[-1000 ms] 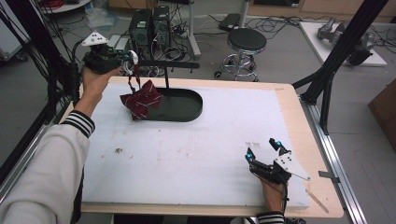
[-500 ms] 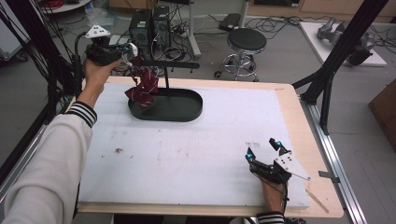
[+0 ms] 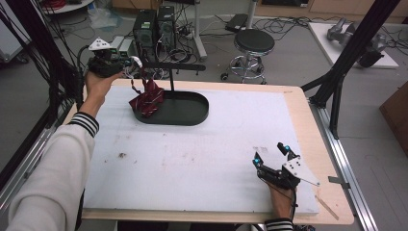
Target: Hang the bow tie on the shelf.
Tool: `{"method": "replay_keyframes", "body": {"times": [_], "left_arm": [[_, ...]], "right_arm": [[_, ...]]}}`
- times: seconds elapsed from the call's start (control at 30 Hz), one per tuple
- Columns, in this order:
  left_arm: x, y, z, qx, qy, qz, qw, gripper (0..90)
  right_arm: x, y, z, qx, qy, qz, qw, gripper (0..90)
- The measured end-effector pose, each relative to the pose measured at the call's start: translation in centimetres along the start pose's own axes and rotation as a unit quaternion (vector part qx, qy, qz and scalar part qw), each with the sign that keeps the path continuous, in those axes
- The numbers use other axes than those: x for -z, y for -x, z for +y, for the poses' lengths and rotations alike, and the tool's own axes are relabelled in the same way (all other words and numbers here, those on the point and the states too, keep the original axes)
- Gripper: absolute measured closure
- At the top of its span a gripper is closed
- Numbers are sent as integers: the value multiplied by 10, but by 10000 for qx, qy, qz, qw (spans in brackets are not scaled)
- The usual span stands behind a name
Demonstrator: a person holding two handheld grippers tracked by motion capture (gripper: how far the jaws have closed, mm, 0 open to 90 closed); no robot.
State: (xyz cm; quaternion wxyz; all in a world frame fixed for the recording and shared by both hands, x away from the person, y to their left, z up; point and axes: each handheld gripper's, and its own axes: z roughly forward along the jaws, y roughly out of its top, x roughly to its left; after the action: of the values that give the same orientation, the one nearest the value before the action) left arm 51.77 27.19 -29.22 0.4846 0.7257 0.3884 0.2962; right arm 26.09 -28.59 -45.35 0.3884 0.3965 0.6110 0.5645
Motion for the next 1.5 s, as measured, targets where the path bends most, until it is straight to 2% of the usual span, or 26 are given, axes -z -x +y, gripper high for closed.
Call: {"method": "replay_keyframes", "body": {"times": [0.23, 0.43, 0.53, 0.57, 0.7, 0.77, 0.8, 0.83, 0.87, 0.9, 1.0, 1.1, 1.2, 1.23, 1.27, 1.37, 1.5], "left_arm": [[-1, -1, -11, 49, -178, -42, 9998, 852], [-4, -1, -13, 75, -167, -77, 9998, 835], [-3, 0, -14, 70, -168, -79, 9998, 815], [-3, 0, -14, 76, -165, -61, 9998, 789], [-1, 0, -20, 195, -190, 80, 9996, 592], [3, -1, -25, 214, -146, 135, 9996, 470], [5, -1, -27, 235, -43, 90, 9997, 429], [11, -2, -30, 190, 125, 46, 9997, 398], [15, -2, -33, 224, 242, 48, 9994, 350], [19, -3, -36, 283, 312, -49, 9991, 306], [34, -1, -46, 180, 563, -207, 9980, 222], [53, 6, -62, 180, 843, -399, 9955, 176], [73, 17, -80, 162, 1037, -610, 9926, 158], [84, 24, -91, 113, 1147, -715, 9908, 157], [89, 28, -96, 64, 1132, -740, 9908, 157], [107, 42, -117, 36, 1161, -931, 9889, 152], [133, 70, -149, -67, 1397, -1078, 9843, 147]], "right_arm": [[0, 0, 0, -15, 2, -9, 10000, 103], [1, 0, 0, -65, 13, -15, 10000, 103], [0, 0, 0, -1, 25, -4, 10000, 103], [0, 0, 0, -1, 26, -3, 10000, 103], [0, 0, 0, -3, 22, 5, 10000, 103], [0, -1, 0, -7, 20, 8, 10000, 103], [0, -1, 0, 33, 35, -10, 10000, 103], [1, -1, 0, 4, 8, 5, 10000, 103], [1, -1, 0, 23, 15, 2, 10000, 103], [1, -2, 0, 28, 13, 1, 10000, 103], [1, -1, 0, 30, 11, 2, 10000, 103], [1, -2, 0, 33, 14, 1, 10000, 103], [1, -2, 0, 35, 14, -1, 10000, 103], [1, -2, 0, 31, 12, -3, 10000, 103], [1, -1, 0, 29, 11, -6, 10000, 103], [0, -1, 0, 17, 14, -12, 10000, 103], [0, -1, 0, 28, 33, -17, 10000, 103]]}}
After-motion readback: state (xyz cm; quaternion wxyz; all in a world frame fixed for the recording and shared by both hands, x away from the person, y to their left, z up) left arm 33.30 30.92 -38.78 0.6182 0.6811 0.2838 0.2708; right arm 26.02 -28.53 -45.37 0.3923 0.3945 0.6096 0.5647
